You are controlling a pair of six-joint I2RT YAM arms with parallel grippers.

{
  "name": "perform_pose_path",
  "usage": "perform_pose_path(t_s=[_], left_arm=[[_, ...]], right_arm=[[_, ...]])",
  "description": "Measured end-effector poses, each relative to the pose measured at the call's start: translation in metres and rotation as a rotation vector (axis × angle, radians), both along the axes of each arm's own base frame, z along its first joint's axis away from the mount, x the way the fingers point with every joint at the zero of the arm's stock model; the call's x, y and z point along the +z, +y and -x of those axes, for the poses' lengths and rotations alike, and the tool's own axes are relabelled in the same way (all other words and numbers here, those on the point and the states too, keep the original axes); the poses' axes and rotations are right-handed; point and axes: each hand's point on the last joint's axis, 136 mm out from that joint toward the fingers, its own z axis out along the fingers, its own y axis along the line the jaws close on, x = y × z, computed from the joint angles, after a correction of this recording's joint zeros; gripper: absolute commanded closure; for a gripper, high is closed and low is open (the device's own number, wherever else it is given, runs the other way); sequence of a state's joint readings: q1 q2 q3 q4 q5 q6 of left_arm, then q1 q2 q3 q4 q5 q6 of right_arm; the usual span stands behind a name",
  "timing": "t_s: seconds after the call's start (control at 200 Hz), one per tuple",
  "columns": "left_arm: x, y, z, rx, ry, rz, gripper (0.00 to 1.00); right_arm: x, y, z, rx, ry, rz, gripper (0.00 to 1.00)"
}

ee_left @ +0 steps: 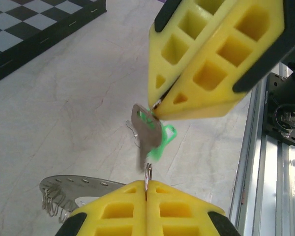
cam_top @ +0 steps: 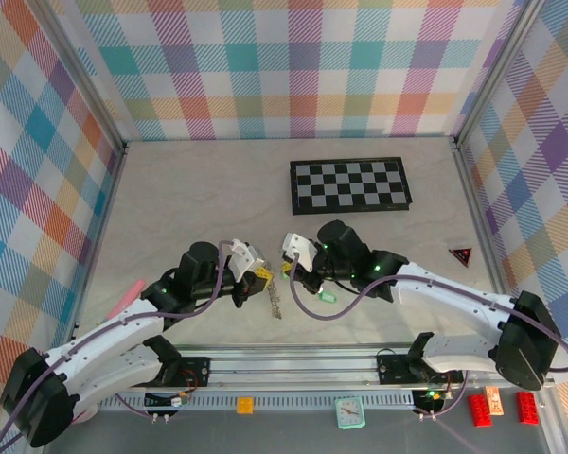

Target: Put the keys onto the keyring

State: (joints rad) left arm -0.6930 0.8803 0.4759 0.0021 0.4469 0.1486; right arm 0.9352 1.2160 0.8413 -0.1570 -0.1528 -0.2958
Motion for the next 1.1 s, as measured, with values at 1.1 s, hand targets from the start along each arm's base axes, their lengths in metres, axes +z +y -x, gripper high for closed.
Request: perform_pose_path(t_s=[1.1], left_arm=[[-0.002, -0.002, -0.002, -0.005, 0.006, -0.004, 1.0]], right_arm=[[-0.005, 0.016, 0.009, 0.159, -0.229, 0.08, 1.0]])
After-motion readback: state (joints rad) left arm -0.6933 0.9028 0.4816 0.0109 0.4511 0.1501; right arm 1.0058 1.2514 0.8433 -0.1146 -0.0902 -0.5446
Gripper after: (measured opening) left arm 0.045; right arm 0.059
